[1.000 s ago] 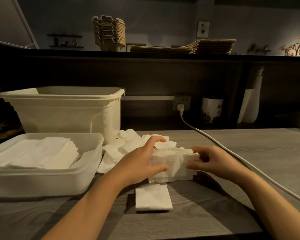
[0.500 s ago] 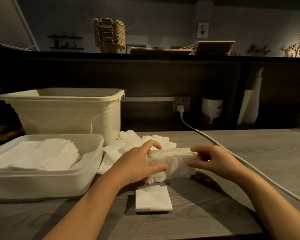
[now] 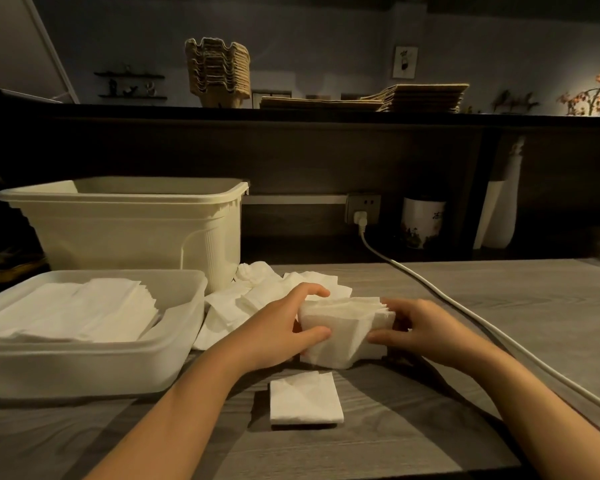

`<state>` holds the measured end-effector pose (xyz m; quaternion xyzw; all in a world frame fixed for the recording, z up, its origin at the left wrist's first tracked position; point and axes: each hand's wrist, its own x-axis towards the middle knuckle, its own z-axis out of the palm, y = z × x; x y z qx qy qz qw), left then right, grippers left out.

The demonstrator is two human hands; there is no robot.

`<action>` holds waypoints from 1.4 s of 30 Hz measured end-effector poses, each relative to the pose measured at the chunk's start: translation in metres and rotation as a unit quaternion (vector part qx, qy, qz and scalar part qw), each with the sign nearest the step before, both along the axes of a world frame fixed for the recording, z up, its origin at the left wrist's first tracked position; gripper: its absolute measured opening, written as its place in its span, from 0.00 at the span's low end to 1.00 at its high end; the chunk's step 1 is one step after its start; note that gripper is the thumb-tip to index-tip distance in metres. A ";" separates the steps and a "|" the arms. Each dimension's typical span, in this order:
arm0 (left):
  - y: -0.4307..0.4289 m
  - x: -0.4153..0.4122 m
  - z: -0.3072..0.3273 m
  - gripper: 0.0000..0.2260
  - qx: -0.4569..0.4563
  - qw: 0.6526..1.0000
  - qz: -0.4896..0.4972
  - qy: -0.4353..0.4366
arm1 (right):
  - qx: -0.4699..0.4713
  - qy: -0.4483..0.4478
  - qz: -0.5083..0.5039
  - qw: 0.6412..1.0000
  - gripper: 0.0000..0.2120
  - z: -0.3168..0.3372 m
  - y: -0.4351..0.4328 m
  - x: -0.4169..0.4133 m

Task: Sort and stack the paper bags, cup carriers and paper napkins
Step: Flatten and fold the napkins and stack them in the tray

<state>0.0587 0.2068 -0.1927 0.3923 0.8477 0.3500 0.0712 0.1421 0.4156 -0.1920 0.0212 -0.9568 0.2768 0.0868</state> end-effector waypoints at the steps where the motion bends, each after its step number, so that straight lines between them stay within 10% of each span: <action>1: 0.000 -0.001 0.001 0.20 -0.001 1.000 0.000 0.000 | 0.000 0.004 -0.004 1.000 0.08 0.000 0.001 0.000; 11: -0.003 -0.008 -0.003 0.12 -0.027 0.991 0.056 0.121 | -0.004 0.037 0.023 0.999 0.13 0.001 0.009 -0.001; 17: 0.001 -0.003 -0.005 0.15 -0.032 0.991 0.050 0.116 | -0.107 0.033 0.055 0.992 0.34 -0.005 -0.007 -0.003; 24: -0.002 -0.004 -0.002 0.15 -0.001 0.991 0.042 0.130 | -0.065 0.097 0.039 0.992 0.16 -0.007 -0.005 -0.008; 42: -0.002 -0.009 -0.004 0.13 0.038 0.997 0.040 0.059 | -0.061 0.087 0.047 0.993 0.16 -0.008 -0.008 -0.009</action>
